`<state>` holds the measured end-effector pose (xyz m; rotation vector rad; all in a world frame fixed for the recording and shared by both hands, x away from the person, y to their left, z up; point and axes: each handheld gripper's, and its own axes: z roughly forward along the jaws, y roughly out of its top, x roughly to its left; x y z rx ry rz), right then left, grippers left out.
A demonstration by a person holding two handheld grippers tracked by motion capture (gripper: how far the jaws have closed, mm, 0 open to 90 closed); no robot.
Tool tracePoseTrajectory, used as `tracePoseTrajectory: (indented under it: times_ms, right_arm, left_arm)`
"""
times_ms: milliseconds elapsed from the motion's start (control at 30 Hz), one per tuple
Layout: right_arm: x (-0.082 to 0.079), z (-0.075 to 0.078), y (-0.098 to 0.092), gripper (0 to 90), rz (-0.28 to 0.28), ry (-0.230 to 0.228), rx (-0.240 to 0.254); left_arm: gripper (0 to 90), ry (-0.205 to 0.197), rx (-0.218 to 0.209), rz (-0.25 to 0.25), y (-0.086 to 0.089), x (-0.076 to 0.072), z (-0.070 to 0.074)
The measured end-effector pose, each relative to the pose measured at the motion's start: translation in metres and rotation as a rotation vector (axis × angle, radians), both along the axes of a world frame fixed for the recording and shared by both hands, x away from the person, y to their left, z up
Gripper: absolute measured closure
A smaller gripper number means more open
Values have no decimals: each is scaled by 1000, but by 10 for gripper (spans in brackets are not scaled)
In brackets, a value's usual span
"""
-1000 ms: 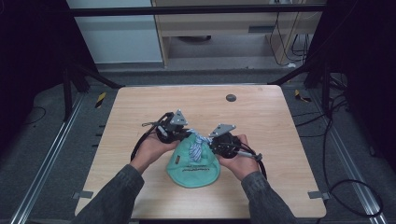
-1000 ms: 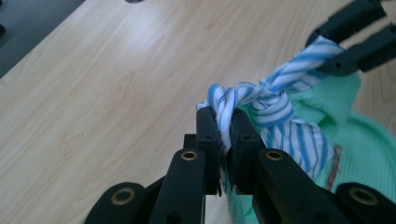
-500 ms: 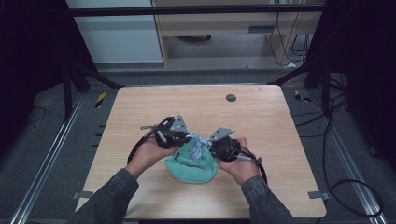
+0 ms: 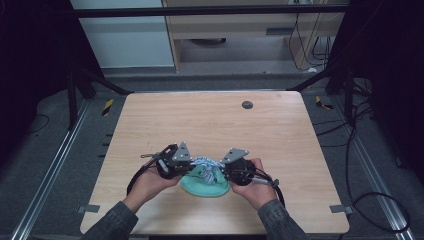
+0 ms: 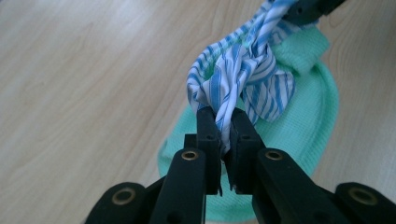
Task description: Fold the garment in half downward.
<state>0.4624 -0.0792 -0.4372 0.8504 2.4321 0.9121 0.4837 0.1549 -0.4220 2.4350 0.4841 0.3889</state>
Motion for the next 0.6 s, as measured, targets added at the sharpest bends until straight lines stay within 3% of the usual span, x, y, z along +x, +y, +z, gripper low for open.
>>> tracePoseTrajectory:
  times_ms: [300, 600]
  right_arm:
    - [-11, -7, 2, 738, 30, 13, 0]
    - [-25, -15, 5, 725, 57, 26, -12]
  left_arm:
    - [852, 41, -18, 12, 11, -17, -22]
    - [838, 60, -1, -3, 16, -35, -38]
